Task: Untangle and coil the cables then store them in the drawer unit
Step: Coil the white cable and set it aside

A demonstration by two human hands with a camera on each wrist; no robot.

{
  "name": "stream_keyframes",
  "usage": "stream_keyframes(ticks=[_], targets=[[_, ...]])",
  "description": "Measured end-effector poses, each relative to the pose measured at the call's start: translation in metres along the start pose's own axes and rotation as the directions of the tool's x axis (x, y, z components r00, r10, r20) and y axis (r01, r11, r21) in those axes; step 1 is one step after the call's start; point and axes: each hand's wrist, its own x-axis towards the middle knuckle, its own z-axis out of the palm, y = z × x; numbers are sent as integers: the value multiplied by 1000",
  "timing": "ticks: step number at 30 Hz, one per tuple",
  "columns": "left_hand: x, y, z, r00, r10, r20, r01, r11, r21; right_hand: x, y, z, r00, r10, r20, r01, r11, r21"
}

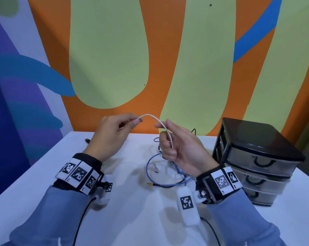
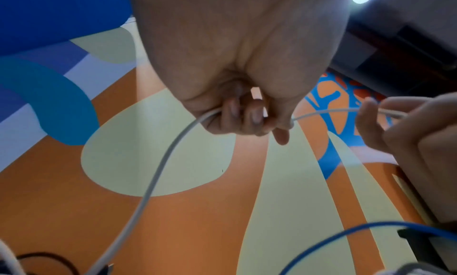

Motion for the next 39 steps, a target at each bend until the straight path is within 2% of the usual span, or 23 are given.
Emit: stream_keyframes(ticks=[3, 5, 8, 10, 12, 15, 18, 22, 26, 31, 33, 35, 37, 39], targets=[[-3, -2, 6, 998, 7, -60, -3, 997, 80, 2, 0, 0, 1000, -6, -23, 7, 1000, 30], [-5, -3, 8, 998, -1, -58, 9, 990, 139, 1, -1, 2, 999, -6, -42, 8, 998, 62], [-10, 1, 13, 998, -18, 65, 3, 973, 231, 1, -1, 0, 998, -10, -65, 17, 993, 116], [-12, 5, 16, 995, 11, 103, -40, 958, 284, 1, -1, -2, 999, 5, -47, 0, 993, 117], [-11, 9, 15, 998, 57, 39, -67, 946, 318, 0, -1, -3, 999, 31, -7, -30, 991, 131], [-9, 15, 10, 990, 103, -100, -73, 961, 268, -1, -3, -4, 998, 61, 35, -67, 979, 194], [-11, 19, 11, 991, 89, -103, -58, 960, 275, 0, -4, -2, 997, 69, 37, -74, 983, 168], [-13, 14, 17, 996, -13, 93, -16, 951, 307, 0, -4, 0, 999, 25, -39, -21, 994, 105], [-18, 22, 23, 943, -67, 325, -39, 950, 309, 5, 2, -2, 994, -43, -97, 56, 989, 135], [-24, 40, 34, 880, -75, 470, -86, 946, 313, 8, 7, -2, 966, -176, -191, 221, 944, 245], [-28, 46, 36, 861, -61, 504, -147, 920, 364, 9, 10, -2, 949, -249, -192, 285, 939, 193], [-31, 49, 34, 856, -22, 517, -190, 915, 355, 12, 14, -2, 922, -318, -220, 336, 941, 51], [-31, 54, 31, 858, 33, 512, -195, 944, 266, 14, 18, -3, 903, -350, -250, 327, 936, -130], [-30, 61, 27, 881, 90, 464, -162, 980, 116, 14, 21, -5, 906, -334, -259, 249, 917, -312]])
